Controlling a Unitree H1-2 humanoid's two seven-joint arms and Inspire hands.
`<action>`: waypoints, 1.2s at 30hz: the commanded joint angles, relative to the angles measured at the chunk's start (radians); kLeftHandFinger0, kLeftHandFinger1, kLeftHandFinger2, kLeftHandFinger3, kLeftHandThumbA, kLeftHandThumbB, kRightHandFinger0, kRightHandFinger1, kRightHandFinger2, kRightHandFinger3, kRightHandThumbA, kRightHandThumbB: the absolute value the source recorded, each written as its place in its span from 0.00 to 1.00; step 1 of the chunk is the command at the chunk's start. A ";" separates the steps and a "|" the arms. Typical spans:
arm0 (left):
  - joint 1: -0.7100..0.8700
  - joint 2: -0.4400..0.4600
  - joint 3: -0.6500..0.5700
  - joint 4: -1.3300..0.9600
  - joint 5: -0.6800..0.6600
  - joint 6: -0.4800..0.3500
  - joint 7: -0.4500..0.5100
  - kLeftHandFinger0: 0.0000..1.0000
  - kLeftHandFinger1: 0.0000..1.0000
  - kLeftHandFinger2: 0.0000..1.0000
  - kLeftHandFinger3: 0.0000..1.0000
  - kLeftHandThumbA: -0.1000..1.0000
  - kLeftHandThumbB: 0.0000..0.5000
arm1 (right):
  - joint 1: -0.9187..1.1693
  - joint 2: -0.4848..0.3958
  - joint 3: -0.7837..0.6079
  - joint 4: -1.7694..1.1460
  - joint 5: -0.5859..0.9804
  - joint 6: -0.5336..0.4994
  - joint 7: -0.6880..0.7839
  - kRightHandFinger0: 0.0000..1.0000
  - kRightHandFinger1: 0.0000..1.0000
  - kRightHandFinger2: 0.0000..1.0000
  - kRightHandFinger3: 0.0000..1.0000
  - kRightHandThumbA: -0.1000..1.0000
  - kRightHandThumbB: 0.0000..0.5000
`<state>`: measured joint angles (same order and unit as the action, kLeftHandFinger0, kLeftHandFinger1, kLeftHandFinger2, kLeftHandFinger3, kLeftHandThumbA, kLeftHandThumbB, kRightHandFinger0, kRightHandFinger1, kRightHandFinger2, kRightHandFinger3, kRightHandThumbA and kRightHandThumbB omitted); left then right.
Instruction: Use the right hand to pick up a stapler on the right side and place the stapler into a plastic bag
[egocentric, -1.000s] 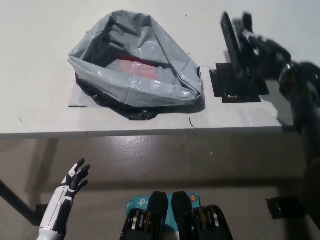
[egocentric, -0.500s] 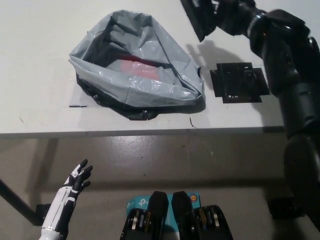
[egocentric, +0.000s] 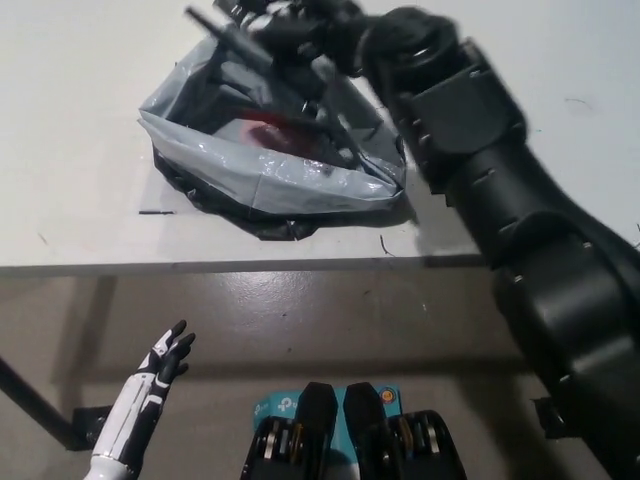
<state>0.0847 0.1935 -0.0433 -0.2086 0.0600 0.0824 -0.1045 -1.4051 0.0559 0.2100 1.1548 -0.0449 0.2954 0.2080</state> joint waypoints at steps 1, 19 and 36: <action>-0.002 0.021 -0.005 -0.049 0.024 -0.019 -0.012 1.00 1.00 1.00 1.00 1.00 0.00 | -0.138 0.016 0.114 0.049 -0.164 -0.234 -0.117 0.34 0.56 0.66 0.24 0.39 0.59; -0.034 0.053 -0.038 -0.074 0.064 -0.015 -0.034 1.00 1.00 1.00 1.00 1.00 0.00 | -0.124 -0.024 0.620 0.155 -0.537 -0.412 -0.479 0.00 0.00 0.09 0.14 0.37 0.52; -0.058 0.065 -0.076 -0.076 0.089 0.012 -0.049 1.00 1.00 1.00 1.00 1.00 0.02 | -0.056 -0.081 0.548 0.144 -0.517 -0.527 -0.545 1.00 1.00 1.00 1.00 0.88 0.79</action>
<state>0.0392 0.2401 -0.1125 -0.2466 0.1291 0.0890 -0.1302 -1.4046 -0.0035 0.7968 1.3251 -0.5419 -0.1420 -0.2538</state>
